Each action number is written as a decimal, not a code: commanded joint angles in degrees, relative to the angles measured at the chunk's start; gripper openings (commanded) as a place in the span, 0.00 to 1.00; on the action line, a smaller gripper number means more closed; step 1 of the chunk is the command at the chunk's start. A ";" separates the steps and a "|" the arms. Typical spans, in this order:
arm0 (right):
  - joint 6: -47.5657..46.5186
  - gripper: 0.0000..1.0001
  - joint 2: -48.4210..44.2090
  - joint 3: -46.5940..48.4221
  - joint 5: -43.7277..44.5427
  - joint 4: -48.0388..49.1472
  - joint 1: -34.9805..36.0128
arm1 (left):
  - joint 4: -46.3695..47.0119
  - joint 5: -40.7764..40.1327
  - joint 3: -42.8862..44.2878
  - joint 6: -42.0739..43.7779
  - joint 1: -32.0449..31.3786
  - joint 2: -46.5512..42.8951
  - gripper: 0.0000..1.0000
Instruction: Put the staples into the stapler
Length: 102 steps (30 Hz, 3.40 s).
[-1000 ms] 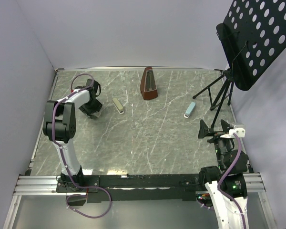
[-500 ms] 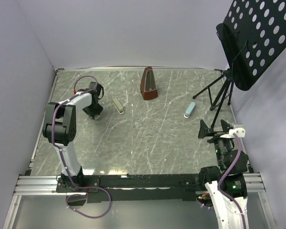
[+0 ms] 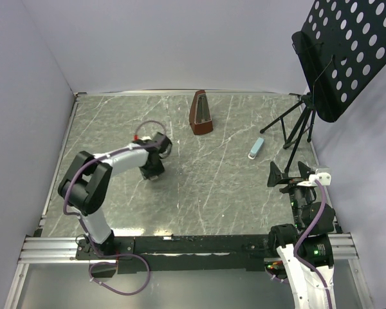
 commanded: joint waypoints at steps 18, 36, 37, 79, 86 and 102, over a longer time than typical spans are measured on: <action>7.94 1.00 -7.10 6.60 -8.73 -5.66 0.36 | -1.54 5.03 13.19 21.92 -30.04 10.32 0.53; 13.57 1.00 7.68 4.84 -20.60 -4.61 0.36 | -0.40 -2.97 10.11 12.70 -28.64 7.60 0.77; 13.75 1.00 8.12 4.58 -21.47 -4.43 0.36 | 0.12 -2.62 10.03 12.53 -28.64 7.51 0.77; 17.53 0.72 95.74 23.20 -45.83 18.76 16.18 | 17.27 8.90 -12.56 -14.10 -19.41 -12.01 0.64; 17.27 0.55 102.69 26.81 -46.62 19.91 17.58 | 18.32 8.81 -12.04 -14.20 -18.80 -10.34 0.59; 16.65 0.41 108.05 29.80 -48.29 20.18 19.52 | 19.38 10.04 -12.03 -13.41 -17.65 -8.58 0.50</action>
